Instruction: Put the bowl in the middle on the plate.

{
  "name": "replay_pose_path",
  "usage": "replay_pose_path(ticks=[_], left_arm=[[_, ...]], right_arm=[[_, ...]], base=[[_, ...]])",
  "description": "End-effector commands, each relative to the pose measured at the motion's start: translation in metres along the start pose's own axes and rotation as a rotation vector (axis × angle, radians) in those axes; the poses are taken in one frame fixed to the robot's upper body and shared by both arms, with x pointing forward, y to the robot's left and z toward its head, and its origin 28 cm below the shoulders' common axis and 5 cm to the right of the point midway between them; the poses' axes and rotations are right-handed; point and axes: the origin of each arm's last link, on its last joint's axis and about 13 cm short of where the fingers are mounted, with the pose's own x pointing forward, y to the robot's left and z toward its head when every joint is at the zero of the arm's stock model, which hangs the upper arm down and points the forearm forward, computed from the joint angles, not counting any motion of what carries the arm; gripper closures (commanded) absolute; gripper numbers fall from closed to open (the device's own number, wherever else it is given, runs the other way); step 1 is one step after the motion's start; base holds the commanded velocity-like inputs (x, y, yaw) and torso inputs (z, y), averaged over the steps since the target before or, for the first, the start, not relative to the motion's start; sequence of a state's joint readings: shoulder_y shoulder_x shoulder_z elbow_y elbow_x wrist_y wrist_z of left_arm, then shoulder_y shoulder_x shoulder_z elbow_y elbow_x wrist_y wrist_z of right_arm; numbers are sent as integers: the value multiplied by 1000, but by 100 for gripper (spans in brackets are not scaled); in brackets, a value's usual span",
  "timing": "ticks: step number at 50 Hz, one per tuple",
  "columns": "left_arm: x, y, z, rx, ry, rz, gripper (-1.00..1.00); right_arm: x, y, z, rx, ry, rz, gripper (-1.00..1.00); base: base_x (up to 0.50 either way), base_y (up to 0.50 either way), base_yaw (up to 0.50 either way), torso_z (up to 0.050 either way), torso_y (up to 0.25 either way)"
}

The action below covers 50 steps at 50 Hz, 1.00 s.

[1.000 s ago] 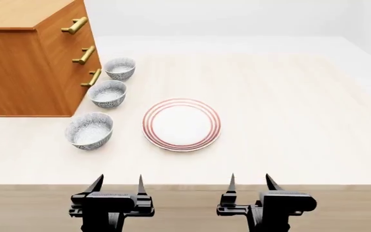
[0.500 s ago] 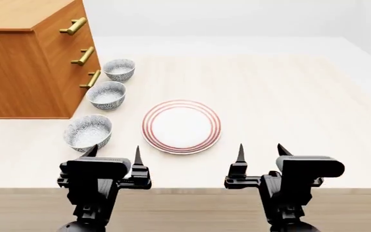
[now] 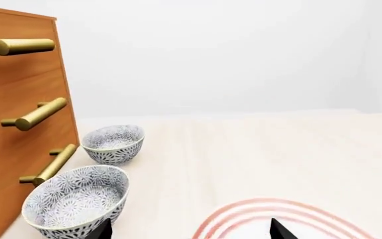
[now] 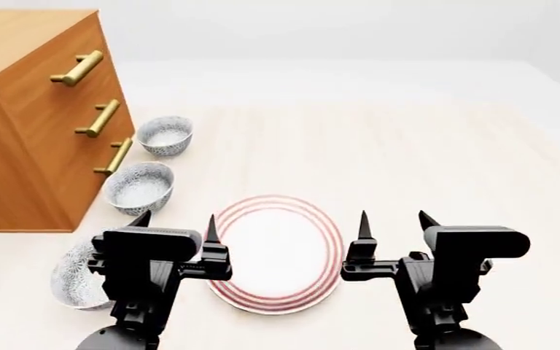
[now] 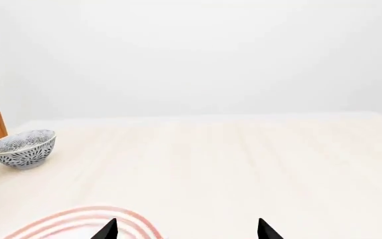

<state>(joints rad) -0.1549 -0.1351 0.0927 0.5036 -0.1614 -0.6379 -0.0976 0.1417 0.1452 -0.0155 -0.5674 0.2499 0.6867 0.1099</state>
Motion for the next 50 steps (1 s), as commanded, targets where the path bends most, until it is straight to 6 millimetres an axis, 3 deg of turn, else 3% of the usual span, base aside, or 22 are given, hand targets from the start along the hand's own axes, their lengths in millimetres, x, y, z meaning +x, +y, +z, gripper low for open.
replay_pose_path(ticks=[1,23,33,37,44,50], left_arm=[[0,0,0,1,5,-1,-100],[0,1,-5,-2,16,9,-100],[4,1,2,-2,72,-23,-100],[20,3,22,16,156,-16,-100],[68,13,56,51,256,73,-100],[82,18,68,94,364,88,-100]], right_arm=[[1,0,-1,9,6,6,-100],[1,1,-7,9,15,9,-100],[3,0,-9,23,23,-5,-100],[2,-1,-8,22,21,-9,-100],[0,-2,-8,27,20,-12,-100],[-1,-2,-9,28,18,-11,-100]], base=[[500,0,0,0,0],[500,0,0,0,1],[16,0,0,0,0],[0,0,0,0,0],[0,0,0,0,0],[0,0,0,0,0]])
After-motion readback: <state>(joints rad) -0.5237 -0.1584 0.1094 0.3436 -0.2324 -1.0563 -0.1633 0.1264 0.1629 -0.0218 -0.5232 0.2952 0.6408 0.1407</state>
